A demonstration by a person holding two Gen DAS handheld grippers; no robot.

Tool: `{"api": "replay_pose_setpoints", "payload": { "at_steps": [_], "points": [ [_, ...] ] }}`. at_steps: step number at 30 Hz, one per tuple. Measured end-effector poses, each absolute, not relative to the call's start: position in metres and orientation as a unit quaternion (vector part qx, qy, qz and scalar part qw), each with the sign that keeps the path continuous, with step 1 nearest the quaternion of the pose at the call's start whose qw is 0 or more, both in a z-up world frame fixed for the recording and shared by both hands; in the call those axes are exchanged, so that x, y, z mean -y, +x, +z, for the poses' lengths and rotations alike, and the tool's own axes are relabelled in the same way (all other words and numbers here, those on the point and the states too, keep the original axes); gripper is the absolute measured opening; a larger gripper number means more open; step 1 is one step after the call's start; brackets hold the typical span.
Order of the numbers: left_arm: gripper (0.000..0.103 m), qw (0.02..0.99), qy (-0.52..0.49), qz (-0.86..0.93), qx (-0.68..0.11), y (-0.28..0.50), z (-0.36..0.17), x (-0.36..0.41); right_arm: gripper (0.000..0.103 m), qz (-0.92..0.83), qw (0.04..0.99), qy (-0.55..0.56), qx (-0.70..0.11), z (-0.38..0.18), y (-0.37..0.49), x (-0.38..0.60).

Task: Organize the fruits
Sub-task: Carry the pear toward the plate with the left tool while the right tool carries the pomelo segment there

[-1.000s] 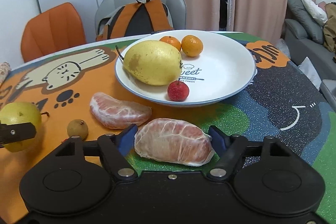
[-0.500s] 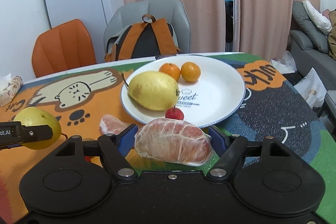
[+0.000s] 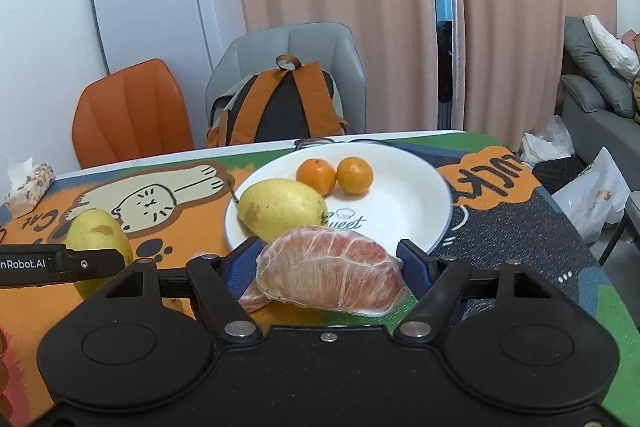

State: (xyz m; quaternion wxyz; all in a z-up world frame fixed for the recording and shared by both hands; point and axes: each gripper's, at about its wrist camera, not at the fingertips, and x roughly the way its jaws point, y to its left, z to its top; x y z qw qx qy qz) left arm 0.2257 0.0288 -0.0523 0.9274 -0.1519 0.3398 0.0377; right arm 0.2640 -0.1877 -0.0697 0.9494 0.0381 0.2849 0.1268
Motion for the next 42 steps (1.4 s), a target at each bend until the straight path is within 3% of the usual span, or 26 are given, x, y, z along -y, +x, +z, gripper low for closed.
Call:
{"api": "replay_pose_setpoints", "payload": {
  "at_steps": [29,34,42],
  "points": [
    [0.06,0.94,-0.113,-0.023,-0.321,0.306,-0.023,0.054,0.073,0.167,0.941,0.061,-0.289,-0.082,0.329,0.231],
    [0.06,0.939,-0.108,-0.025,-0.327,0.316,-0.026,0.061,0.087,0.183,0.935,0.072,-0.295,-0.085,0.337,0.233],
    [0.06,0.939,-0.097,-0.03,-0.328,0.326,-0.025,0.07,0.087,0.171,0.929,0.115,-0.309,-0.088,0.341,0.261]
  ]
}}
